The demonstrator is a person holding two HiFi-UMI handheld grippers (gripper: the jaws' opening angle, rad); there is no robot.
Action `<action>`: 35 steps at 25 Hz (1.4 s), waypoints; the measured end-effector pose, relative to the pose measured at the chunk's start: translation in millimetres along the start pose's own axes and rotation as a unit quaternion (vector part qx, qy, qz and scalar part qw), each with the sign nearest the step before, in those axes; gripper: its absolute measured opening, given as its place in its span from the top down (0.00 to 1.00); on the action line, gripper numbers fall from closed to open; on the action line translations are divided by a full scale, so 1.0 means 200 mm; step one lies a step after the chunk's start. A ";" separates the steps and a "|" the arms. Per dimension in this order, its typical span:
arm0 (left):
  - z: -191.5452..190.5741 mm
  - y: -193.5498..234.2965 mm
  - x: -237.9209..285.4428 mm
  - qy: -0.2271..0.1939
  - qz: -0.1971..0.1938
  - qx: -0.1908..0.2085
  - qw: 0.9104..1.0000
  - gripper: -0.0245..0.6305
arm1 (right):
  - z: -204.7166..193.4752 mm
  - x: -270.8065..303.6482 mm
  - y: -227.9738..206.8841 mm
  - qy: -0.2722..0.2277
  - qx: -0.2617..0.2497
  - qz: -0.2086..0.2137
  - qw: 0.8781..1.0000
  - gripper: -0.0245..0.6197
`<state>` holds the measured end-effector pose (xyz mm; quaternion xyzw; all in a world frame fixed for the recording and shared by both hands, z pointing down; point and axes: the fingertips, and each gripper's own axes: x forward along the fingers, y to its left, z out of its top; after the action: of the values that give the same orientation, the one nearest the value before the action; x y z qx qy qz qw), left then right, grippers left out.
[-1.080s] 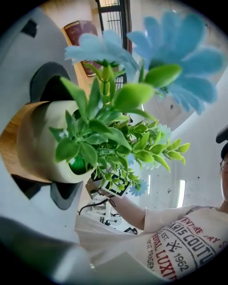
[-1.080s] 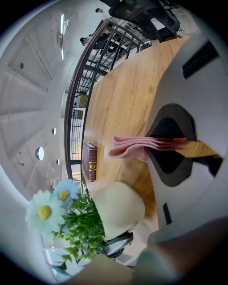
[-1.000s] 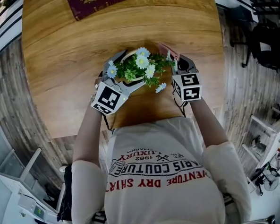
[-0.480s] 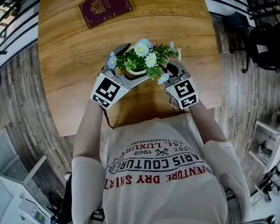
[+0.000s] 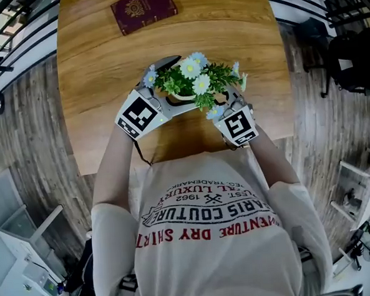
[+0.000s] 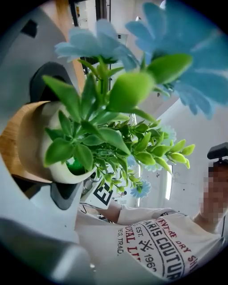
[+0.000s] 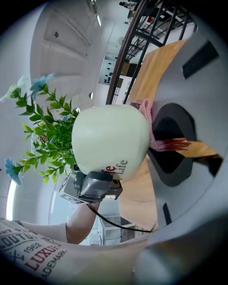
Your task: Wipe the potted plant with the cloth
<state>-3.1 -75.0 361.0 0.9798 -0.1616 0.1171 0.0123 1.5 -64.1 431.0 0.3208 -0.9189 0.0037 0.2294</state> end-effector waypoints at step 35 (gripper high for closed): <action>-0.10 0.02 -0.08 0.007 0.035 -0.016 0.999 0.19 | -0.05 -0.08 0.07 -0.043 0.121 0.029 0.991 0.91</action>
<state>-23.1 -73.7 377.1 0.9724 -0.1978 0.1214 0.0249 9.0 -41.5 435.8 0.3191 -0.9296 0.1078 0.1494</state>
